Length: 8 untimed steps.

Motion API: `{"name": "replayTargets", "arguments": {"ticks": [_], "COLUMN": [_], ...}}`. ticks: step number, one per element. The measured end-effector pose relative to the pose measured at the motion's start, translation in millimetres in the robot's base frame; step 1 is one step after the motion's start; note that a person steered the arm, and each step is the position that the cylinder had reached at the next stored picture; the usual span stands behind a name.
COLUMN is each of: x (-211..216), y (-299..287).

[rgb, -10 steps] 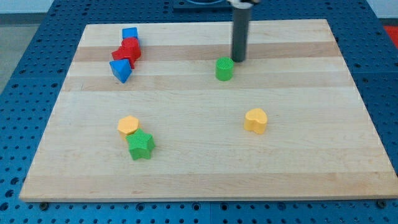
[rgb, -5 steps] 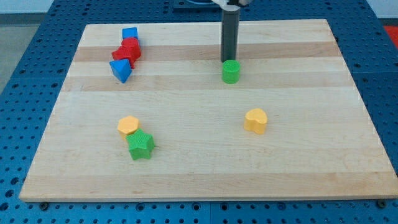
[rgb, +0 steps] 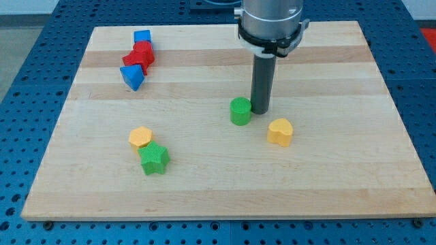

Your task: Move the green circle to the left side of he yellow hexagon

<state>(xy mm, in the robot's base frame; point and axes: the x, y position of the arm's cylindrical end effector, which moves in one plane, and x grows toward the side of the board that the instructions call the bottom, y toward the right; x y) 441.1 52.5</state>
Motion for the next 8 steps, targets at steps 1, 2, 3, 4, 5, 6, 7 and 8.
{"name": "replayTargets", "arguments": {"ticks": [1,2,3,4,5,6,7,8], "x": [8.3,8.3,8.3,6.7,-3.5,-19.1,-18.9,-4.3], "y": [-14.7,-22.5,-48.0,-58.8,-64.1,-80.9,-106.5,-109.2]}}
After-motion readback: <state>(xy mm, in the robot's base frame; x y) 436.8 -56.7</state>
